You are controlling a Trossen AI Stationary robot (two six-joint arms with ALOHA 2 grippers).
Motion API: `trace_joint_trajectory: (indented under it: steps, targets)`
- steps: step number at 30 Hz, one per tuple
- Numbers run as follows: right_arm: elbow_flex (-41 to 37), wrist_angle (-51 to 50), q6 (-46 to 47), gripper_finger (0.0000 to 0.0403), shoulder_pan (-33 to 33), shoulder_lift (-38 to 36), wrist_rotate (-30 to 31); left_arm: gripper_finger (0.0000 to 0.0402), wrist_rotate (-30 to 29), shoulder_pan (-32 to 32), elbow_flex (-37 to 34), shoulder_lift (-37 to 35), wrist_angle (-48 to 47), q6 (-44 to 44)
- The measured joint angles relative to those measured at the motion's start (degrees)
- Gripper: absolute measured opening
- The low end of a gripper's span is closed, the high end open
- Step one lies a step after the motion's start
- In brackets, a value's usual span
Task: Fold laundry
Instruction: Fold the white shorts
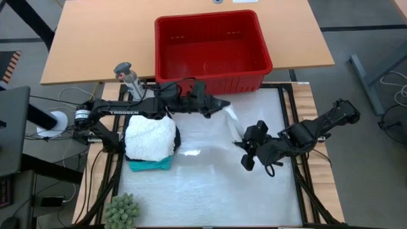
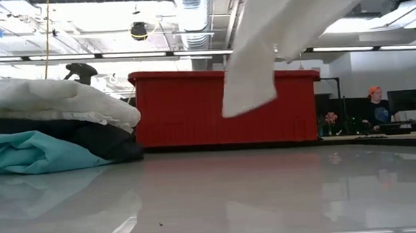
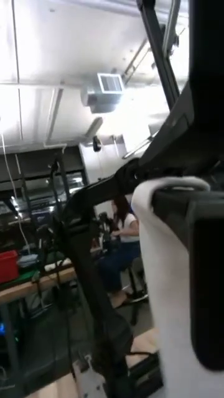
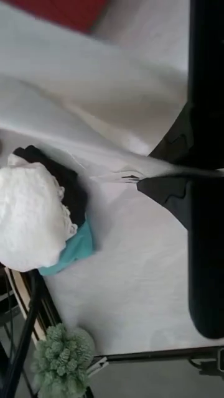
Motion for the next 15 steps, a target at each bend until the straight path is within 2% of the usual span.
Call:
trace_joint_trajectory:
  steps: [4,10,12,15]
  targets:
    - [0.0,0.35,0.0,0.0023,0.0,0.02,-0.08,0.0094,-0.98,-0.02,0.0,0.0,-0.1,3.94]
    - [0.0,0.76,-0.01,0.0023,0.02,0.04,-1.81,0.0184,0.79,0.0,0.0,0.0,-1.4,9.72]
    - [0.0,0.81,0.0,0.0023,0.02,0.04,-2.78,0.0213,3.31,0.56,0.01,0.0,-2.61,12.5]
    - [0.0,0.72,0.68,0.0023,0.04,0.04,-4.65,0.0247,11.57,2.22,0.02,0.0,-5.57,13.42]
